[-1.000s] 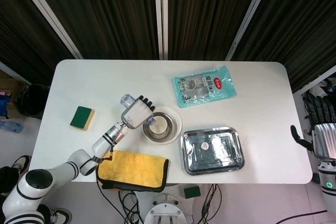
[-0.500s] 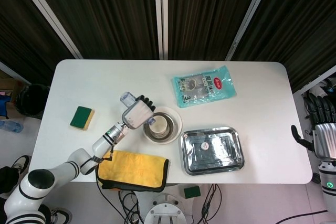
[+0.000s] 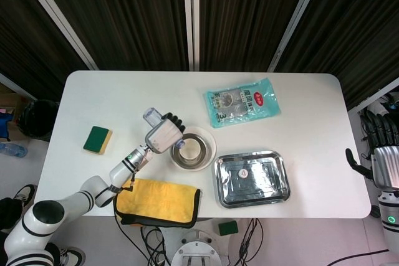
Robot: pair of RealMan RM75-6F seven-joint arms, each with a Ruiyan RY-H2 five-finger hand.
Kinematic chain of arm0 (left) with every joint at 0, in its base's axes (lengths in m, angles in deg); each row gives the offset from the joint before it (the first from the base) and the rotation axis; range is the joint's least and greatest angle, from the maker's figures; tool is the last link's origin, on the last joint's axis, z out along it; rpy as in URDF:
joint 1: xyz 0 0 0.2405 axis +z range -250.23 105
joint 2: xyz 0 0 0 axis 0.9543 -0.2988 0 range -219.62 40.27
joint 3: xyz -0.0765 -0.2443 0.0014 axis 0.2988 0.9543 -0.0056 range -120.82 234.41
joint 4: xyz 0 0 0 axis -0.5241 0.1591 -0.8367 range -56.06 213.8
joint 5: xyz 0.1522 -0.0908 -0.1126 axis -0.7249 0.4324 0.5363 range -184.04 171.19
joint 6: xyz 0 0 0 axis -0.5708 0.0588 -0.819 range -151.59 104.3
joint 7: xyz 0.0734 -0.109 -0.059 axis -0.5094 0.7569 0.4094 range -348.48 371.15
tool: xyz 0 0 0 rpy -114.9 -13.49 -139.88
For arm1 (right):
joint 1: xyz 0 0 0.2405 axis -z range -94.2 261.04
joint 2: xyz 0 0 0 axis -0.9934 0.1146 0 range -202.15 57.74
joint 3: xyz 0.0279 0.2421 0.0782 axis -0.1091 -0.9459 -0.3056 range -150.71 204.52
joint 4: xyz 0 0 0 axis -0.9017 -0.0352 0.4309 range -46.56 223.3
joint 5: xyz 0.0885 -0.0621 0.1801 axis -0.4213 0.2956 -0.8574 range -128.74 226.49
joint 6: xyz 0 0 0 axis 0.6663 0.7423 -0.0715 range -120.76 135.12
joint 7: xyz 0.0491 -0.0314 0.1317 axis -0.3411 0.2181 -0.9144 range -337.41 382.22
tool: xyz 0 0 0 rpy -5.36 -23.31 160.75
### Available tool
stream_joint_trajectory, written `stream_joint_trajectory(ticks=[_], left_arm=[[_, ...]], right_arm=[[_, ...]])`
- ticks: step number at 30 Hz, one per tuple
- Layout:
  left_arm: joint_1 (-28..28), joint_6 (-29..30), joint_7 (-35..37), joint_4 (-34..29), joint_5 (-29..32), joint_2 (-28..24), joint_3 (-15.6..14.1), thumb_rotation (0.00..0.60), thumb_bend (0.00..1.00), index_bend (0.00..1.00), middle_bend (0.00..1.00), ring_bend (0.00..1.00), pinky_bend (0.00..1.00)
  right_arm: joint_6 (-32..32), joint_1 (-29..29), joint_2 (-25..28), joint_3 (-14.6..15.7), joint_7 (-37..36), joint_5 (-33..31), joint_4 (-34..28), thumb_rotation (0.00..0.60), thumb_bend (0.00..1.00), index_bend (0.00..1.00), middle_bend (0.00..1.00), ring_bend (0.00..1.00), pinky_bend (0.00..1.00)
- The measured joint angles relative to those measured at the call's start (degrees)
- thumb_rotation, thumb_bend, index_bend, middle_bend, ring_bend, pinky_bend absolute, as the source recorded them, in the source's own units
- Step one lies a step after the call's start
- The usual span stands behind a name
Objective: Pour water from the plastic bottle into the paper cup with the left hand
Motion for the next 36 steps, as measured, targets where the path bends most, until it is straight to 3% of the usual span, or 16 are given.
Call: stream_joint_trajectory(ticks=[36], left_arm=[[-0.9,-0.3,-1.6,0.0,-0.5,-0.1,-0.3,0.600,0.42,0.74,0.70,0.55,0.68]], right_arm=[[0.1,0.1,0.2,0.0,-0.7,-0.1,0.3,0.600,0.36,0.00,0.00,0.00,0.00]])
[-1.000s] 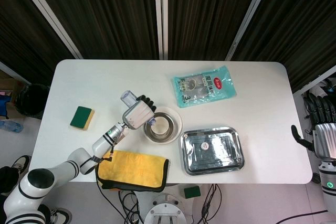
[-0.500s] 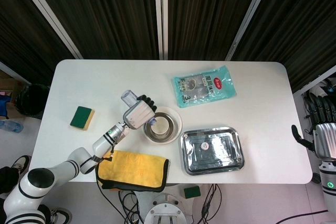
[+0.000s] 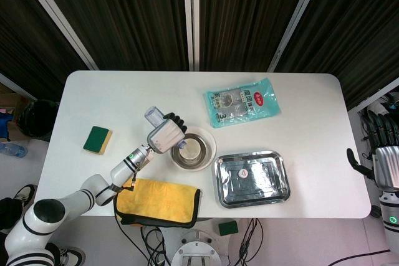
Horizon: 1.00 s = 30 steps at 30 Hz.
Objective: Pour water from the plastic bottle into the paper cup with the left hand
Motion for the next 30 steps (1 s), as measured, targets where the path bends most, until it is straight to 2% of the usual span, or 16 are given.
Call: stream_joint_trajectory(ticks=[30], left_arm=[[-0.6,-0.3,-1.3,-0.3,-0.2,-0.5,-0.1,0.600,0.42,0.74,0.70,0.55,0.68]], right_arm=[[0.0,0.0,-0.1,-0.1,-0.4,-0.2,0.5,0.600,0.37,0.00,0.00,0.00,0.00]])
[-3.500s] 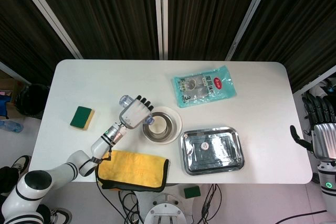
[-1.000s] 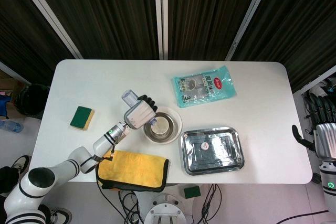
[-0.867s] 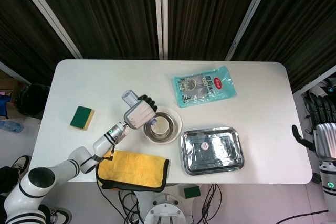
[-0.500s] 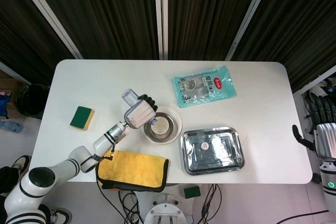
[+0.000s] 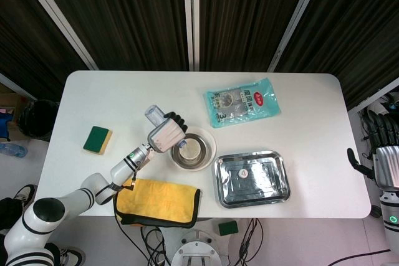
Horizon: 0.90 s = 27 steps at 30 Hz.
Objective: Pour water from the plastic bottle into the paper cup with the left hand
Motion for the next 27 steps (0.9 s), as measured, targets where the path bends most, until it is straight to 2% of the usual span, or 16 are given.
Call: stream_joint_trajectory(ticks=[16,27], left_arm=[[0.0,0.0,1.3,-0.3,0.3,0.2,0.2,0.600,0.42,0.74,0.70,0.55,0.68],[0.0,-0.8,4.0,-2.5,2.2,0.2,1.6,0.600,0.42,0.73,0.70,0.54,0.67]], right_arm=[[0.1,-0.1,-0.1,0.0,0.0,0.0,0.2,0.600,0.37,0.00,0.00,0.00,0.00],[0.4,-0.1,-0.1,0.0,-0.4,-0.3,0.2,0.600,0.37,0.00,0.00,0.00,0.00]])
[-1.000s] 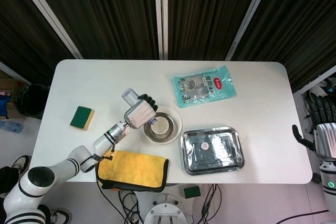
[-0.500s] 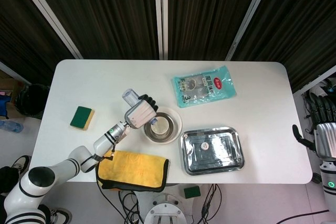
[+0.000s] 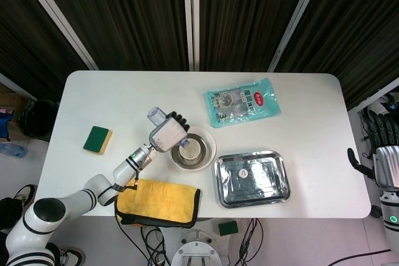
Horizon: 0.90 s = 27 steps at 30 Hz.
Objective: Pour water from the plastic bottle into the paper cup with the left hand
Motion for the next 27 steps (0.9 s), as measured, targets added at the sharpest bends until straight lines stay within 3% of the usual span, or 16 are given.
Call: stream_joint_trajectory(ticks=[10,20,27], left_arm=[[2.2,-0.2,8.7,-9.4,4.8,-2.7,3.0,0.600,0.42,0.73,0.70,0.54,0.66],[6.8,-2.4,27.1,-19.9,13.1,-8.8,6.2,0.600,0.42,0.73,0.70,0.54,0.66],[9.3,-4.3,40.3,-23.4,16.3,-11.8,8.0,0.600,0.42,0.73,0.70,0.54,0.66]], right_arm=[[0.3,-0.3,-0.1,0.1,0.4,0.2,0.0,0.600,0.37,0.00,0.00,0.00,0.00],[0.5,-0.5,-0.2,0.3,1.9,0.5,-0.8,0.600,0.37,0.00,0.00,0.00,0.00],[0.8,-0.6,0.1,0.2,3.3,0.5,-2.0,0.600,0.37,0.00,0.00,0.00,0.00]])
